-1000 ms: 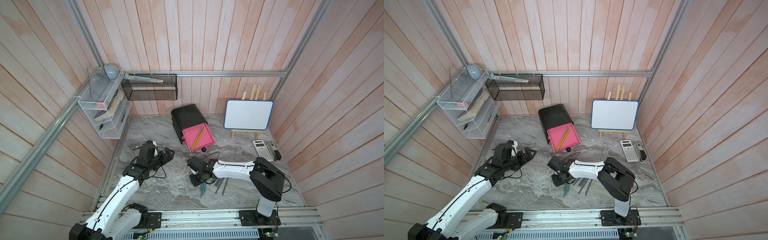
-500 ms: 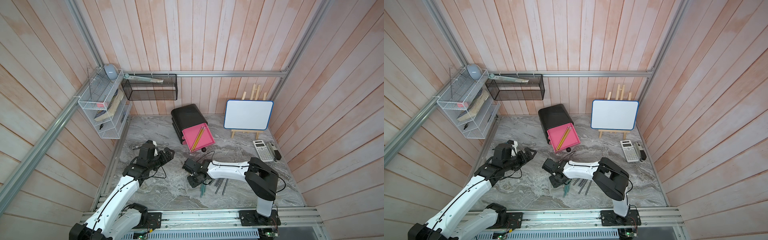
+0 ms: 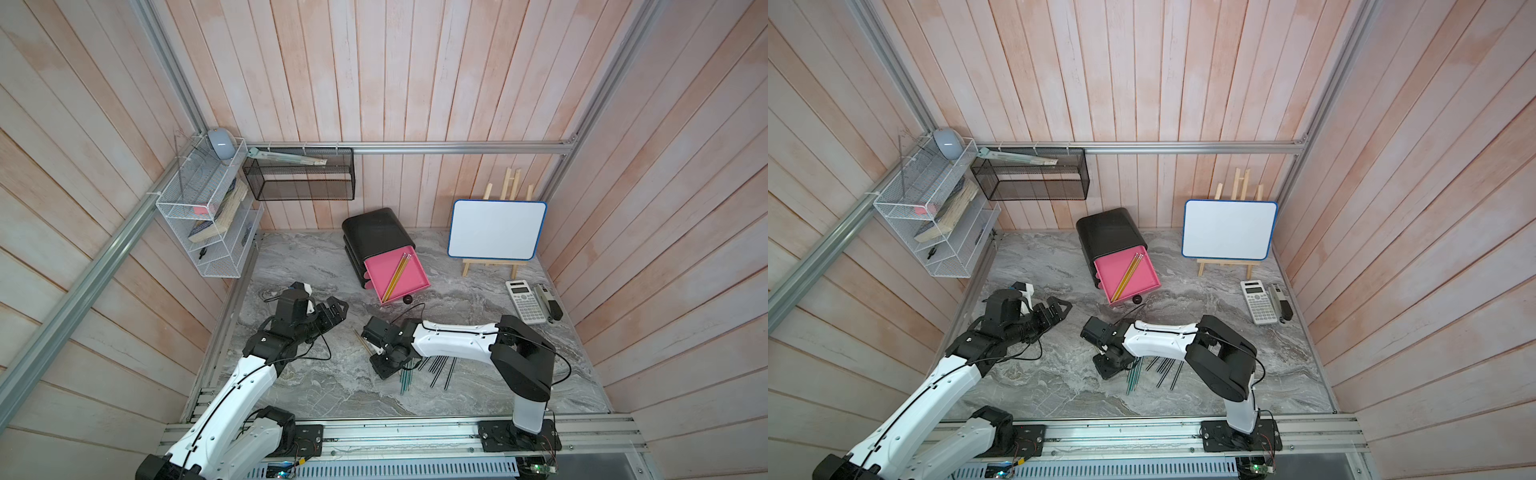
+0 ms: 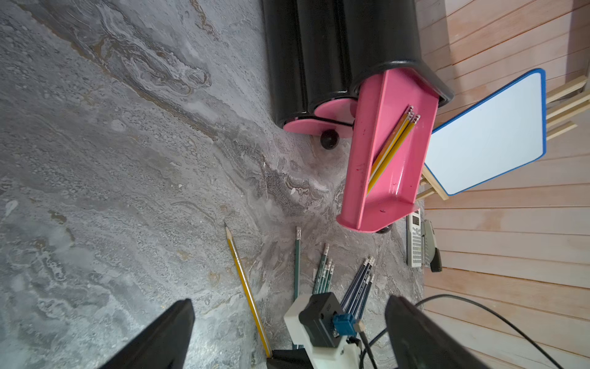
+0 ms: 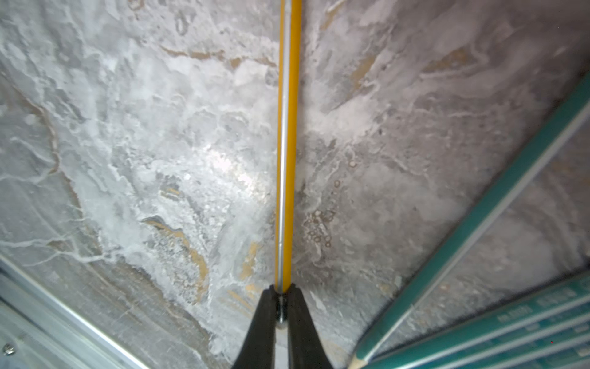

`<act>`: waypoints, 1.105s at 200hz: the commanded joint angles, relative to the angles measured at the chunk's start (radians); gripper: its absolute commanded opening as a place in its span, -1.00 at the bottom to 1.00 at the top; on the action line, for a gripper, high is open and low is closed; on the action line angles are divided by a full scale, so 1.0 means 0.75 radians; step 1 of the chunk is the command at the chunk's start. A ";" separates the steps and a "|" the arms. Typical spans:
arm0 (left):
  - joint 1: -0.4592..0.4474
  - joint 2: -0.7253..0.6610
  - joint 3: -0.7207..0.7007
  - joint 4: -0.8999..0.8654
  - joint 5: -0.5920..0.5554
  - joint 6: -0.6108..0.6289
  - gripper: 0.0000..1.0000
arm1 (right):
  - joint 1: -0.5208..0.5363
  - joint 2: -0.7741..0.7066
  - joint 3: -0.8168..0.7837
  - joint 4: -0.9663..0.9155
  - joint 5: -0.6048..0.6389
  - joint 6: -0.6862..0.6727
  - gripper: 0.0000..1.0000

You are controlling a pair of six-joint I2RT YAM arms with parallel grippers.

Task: Please place the pencils in the drawer according to their color
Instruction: Pick up the pencil from the center of the board, then place the pencil in the drawer.

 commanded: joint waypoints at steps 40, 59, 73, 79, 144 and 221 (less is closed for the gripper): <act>0.007 -0.090 -0.055 -0.073 -0.015 -0.025 0.99 | 0.006 -0.158 0.044 0.010 -0.086 0.000 -1.00; 0.007 -0.106 -0.061 -0.088 -0.016 -0.031 0.99 | 0.007 -0.182 0.051 0.025 -0.092 0.004 -1.00; 0.006 -0.108 -0.060 -0.092 -0.011 -0.034 0.99 | 0.007 -0.197 0.066 0.032 -0.090 0.007 -1.00; 0.006 -0.107 -0.057 -0.092 -0.008 -0.035 0.99 | 0.004 -0.202 0.076 0.034 -0.089 0.008 -1.00; 0.005 -0.058 0.040 -0.071 0.016 -0.039 0.99 | -0.069 -0.262 0.148 0.063 -0.108 0.059 -1.00; -0.019 0.082 0.180 0.034 0.048 -0.058 0.99 | -0.275 -0.417 0.071 0.191 -0.163 0.226 -1.00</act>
